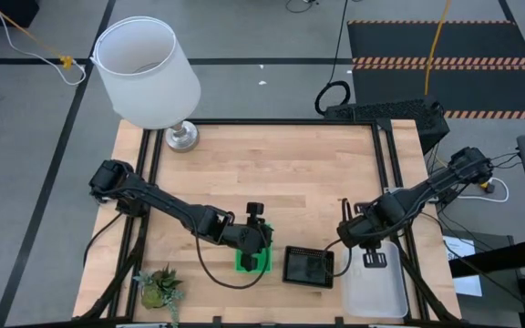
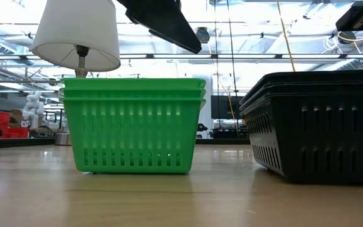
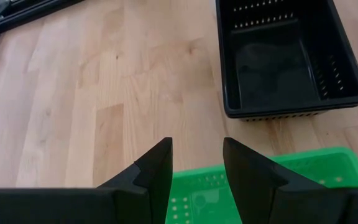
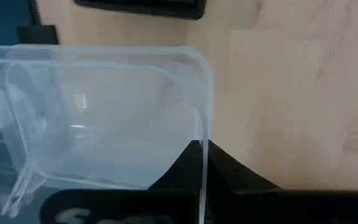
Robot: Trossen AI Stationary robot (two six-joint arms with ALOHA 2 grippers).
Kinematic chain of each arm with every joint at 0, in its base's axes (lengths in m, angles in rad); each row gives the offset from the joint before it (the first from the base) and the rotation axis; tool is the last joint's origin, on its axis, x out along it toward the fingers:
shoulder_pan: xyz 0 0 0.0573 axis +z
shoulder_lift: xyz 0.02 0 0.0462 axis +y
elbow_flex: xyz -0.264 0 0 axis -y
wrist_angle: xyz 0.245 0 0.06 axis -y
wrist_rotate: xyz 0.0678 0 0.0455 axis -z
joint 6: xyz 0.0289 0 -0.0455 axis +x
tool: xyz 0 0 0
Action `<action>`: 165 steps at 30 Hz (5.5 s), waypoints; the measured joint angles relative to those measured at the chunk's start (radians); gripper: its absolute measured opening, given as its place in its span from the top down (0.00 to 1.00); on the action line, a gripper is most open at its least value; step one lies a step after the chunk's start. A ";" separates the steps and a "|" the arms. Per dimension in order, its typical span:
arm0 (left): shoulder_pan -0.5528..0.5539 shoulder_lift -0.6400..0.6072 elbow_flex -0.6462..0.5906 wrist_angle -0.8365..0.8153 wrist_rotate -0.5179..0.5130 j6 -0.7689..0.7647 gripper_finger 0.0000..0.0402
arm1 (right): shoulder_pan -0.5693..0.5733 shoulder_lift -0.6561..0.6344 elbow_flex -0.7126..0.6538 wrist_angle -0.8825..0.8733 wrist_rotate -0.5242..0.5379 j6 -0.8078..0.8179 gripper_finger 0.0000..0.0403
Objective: Stack baskets by color
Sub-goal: Stack the top transparent bin on top of the bottom stacked transparent bins, then adjust the stacked black bins, then return to Home Position
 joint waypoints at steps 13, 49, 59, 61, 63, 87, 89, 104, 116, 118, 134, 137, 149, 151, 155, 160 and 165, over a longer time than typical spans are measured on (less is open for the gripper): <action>0.000 0.000 0.000 0.001 0.000 0.000 0.64 | 0.000 0.000 -0.070 0.031 0.033 0.037 1.00; 0.031 0.000 0.000 -0.003 0.002 0.040 0.64 | -0.095 0.000 -0.031 -0.119 0.320 -0.119 0.70; 0.035 0.000 0.000 -0.010 0.001 0.049 0.64 | -0.132 0.000 -0.145 0.073 0.175 -0.169 0.70; 0.035 0.000 0.000 -0.010 0.001 0.049 0.64 | -0.132 0.000 -0.147 0.095 0.160 -0.168 0.70; 0.035 0.000 0.000 -0.010 0.001 0.049 0.64 | -0.131 0.000 -0.147 0.107 0.155 -0.163 0.70; 0.028 0.000 0.000 0.018 0.001 0.053 0.64 | -0.129 0.000 -0.147 0.225 0.113 -0.124 0.92; 0.023 0.000 0.000 0.031 0.001 0.061 0.64 | -0.129 0.000 -0.147 0.270 0.111 -0.116 0.92; 0.020 0.000 0.000 0.041 0.001 0.059 0.64 | -0.042 0.141 -0.147 0.664 0.028 0.001 0.93; 0.019 0.000 0.000 0.040 0.001 0.056 0.64 | -0.033 0.253 -0.147 0.648 0.038 -0.001 0.93; 0.019 0.000 0.000 0.040 0.001 0.056 0.64 | -0.043 0.251 -0.147 0.641 0.061 -0.005 0.93; 0.019 0.000 0.000 0.022 0.001 0.054 0.64 | -0.079 0.249 -0.147 0.593 0.084 -0.092 0.93; 0.019 0.000 0.000 0.020 0.001 0.059 0.64 | -0.079 0.224 -0.147 0.592 0.077 -0.107 0.93; -0.029 -0.286 -0.081 -0.092 -0.184 0.055 0.64 | -0.081 -0.064 -0.171 0.662 0.375 -0.368 0.93; -0.030 -0.365 -0.137 -0.077 -0.224 0.050 0.64 | -0.084 -0.123 -0.193 0.703 0.438 -0.435 0.93; -0.024 -0.539 -0.280 -0.022 -0.250 0.040 0.64 | -0.105 -0.235 -0.271 0.803 0.529 -0.526 0.93; -0.024 -0.740 -0.453 0.113 -0.270 0.051 0.64 | -0.145 -0.367 -0.414 0.939 0.533 -0.601 0.93; -0.023 -0.900 -0.619 0.221 -0.272 0.064 0.64 | -0.186 -0.477 -0.564 1.071 0.530 -0.644 0.93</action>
